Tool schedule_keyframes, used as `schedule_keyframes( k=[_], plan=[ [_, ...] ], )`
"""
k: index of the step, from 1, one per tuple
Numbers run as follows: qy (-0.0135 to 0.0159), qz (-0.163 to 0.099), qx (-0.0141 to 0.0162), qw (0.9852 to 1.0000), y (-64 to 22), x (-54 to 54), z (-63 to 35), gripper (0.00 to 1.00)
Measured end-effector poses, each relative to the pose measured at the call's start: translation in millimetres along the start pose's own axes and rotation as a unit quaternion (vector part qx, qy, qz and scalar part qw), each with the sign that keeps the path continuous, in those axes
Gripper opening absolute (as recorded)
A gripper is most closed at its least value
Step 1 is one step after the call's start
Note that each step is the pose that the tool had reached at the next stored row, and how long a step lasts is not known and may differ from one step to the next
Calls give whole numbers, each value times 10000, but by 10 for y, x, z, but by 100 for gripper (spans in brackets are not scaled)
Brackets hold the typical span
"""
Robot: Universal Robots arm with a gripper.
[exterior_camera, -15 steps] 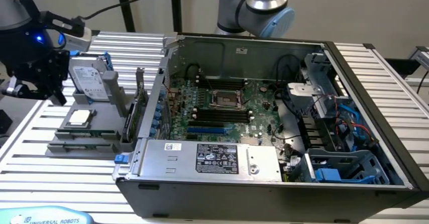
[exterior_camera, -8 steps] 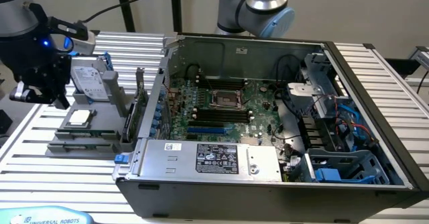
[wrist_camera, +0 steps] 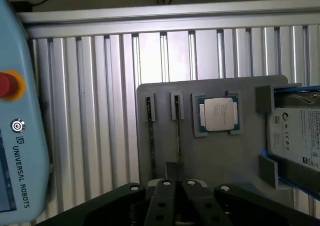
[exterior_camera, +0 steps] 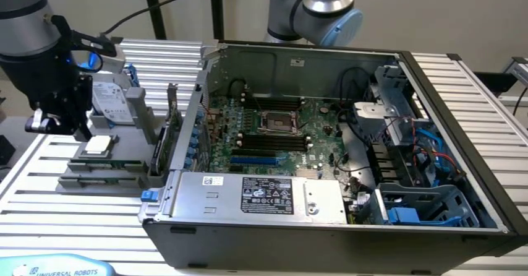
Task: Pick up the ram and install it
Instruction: 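Pick up the ram and move it above insertion slot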
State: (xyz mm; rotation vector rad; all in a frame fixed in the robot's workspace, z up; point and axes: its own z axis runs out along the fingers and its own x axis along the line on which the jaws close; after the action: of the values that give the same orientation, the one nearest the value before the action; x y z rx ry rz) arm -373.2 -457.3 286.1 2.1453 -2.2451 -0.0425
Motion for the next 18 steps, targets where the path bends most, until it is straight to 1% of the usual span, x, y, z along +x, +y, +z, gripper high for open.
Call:
schedule_keyframes(
  k=[4, 6, 9, 11, 14, 17, 18],
  plan=[
    [48, -208, 4, 9998, -35, -2, 71, 11],
    [63, -287, 4, 9996, -57, -3, 105, 11],
    [68, -358, 6, 9993, -93, -2, 159, 11],
    [68, -370, 5, 9993, -101, 28, 195, 11],
    [61, -376, 5, 9993, -106, 95, 227, 11],
    [50, -381, 6, 9993, -106, 109, 242, 11],
    [41, -383, 6, 9993, -107, 111, 251, 11]
  ],
)
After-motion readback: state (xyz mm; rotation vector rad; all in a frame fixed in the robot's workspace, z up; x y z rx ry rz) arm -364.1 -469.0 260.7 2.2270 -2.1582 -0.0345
